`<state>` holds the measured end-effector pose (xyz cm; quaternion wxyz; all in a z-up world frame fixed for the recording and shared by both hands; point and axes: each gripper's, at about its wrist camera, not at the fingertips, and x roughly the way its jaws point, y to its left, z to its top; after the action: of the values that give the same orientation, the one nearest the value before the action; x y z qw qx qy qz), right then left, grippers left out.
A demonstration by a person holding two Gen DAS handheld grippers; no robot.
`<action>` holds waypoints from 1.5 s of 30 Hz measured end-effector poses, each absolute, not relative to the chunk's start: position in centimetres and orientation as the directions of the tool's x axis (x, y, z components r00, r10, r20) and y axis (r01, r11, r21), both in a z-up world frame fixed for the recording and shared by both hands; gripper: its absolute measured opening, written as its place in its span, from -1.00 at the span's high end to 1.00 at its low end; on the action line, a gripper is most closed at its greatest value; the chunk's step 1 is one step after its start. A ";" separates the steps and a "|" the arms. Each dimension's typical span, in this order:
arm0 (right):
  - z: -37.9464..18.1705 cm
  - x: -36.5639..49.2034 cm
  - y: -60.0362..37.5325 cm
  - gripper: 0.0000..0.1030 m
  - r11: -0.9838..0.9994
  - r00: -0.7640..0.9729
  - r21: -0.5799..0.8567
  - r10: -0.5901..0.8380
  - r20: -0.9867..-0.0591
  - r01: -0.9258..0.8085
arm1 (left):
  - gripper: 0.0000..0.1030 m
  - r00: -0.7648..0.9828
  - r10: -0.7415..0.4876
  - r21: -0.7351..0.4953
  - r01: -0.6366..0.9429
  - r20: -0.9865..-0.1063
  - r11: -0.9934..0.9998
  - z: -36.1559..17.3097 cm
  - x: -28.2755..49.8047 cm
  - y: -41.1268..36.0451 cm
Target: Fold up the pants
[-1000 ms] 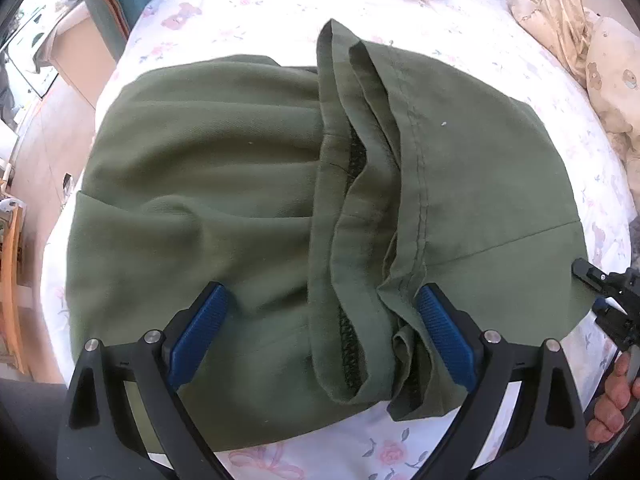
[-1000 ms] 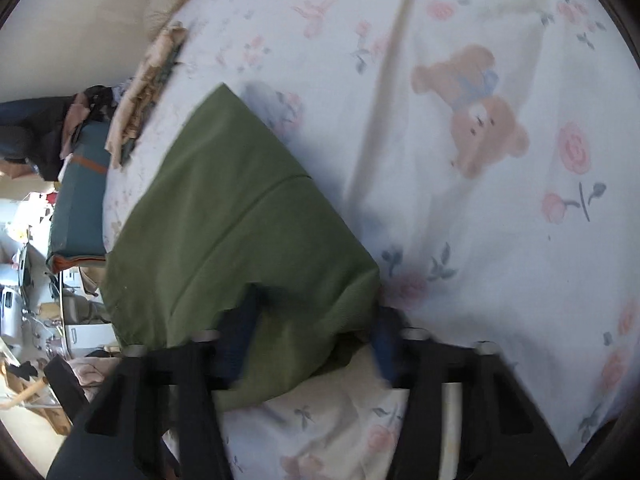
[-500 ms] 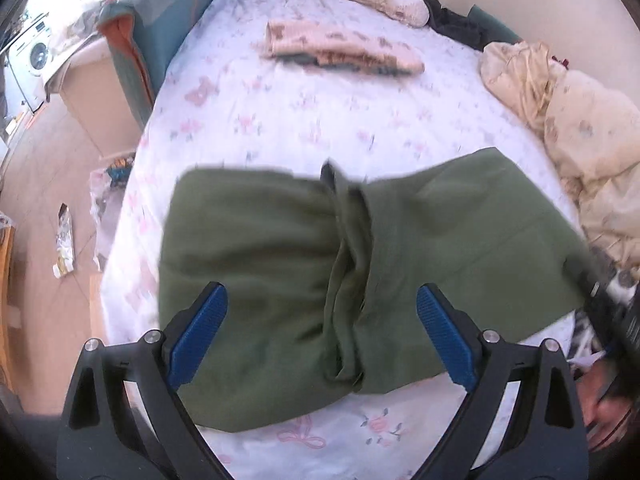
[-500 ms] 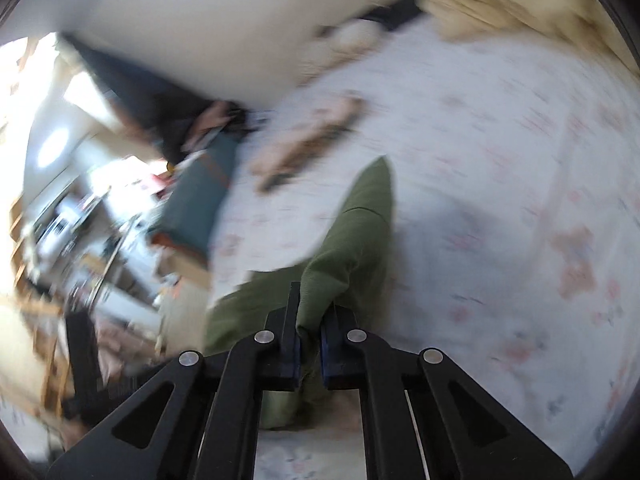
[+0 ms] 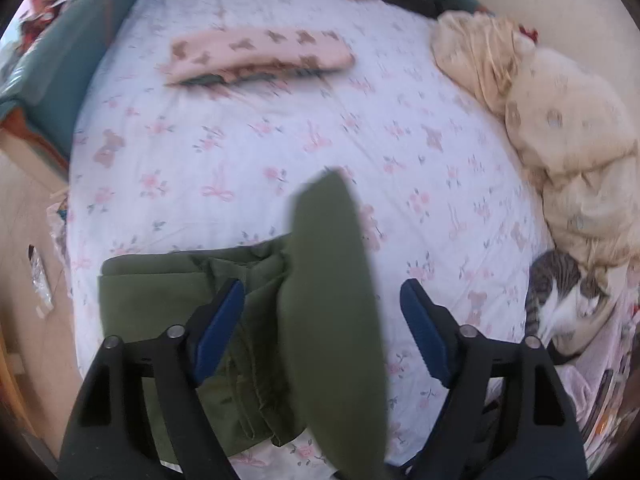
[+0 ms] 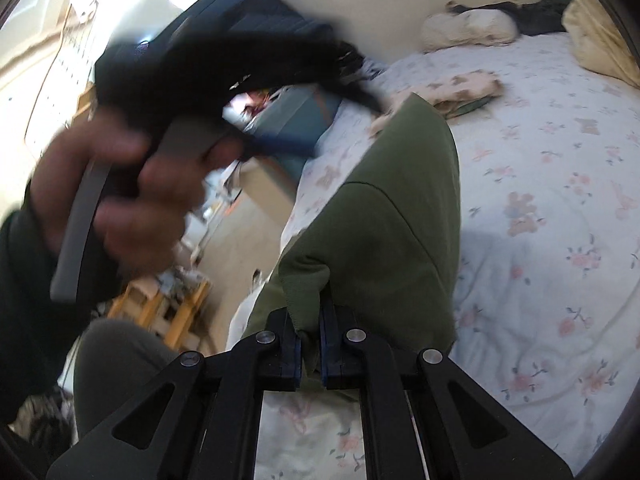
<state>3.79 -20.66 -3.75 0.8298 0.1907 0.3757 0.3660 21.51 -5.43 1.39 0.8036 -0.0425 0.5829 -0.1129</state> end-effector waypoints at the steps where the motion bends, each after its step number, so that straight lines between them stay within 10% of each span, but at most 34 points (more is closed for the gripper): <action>1: -3.9 3.7 -20.5 0.89 0.656 0.443 0.590 0.754 -0.484 -0.471 | -0.35 0.295 -0.215 -0.182 0.133 -0.931 0.974 1.2 21.8 -5.6; 8: -4.4 3.2 -19.2 0.88 0.622 0.391 0.595 0.783 -0.483 -0.509 | 0.87 0.299 -0.193 -0.158 0.138 -0.934 0.978 0.6 22.0 -3.0; 29: -7.1 3.5 -0.6 0.73 0.552 0.062 0.572 0.750 -0.659 -0.606 | 0.94 0.323 -0.109 -0.132 -0.049 -0.940 0.990 -5.3 19.5 19.2; 38: -7.3 10.0 -9.1 0.73 0.790 0.333 0.447 0.592 -0.734 -0.418 | 0.93 0.255 -0.102 -0.117 -0.041 -0.961 0.992 -7.9 19.4 19.4; 45: -13.0 11.0 -6.0 0.79 0.830 0.268 0.416 0.525 -0.808 -0.371 | 0.43 0.216 0.168 0.158 -0.063 -0.962 0.985 -9.6 18.8 19.3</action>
<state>10.97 -6.01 -13.04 0.7931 0.0719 0.5349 0.2823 18.79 19.25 -9.56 0.7787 0.0421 0.6216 0.0743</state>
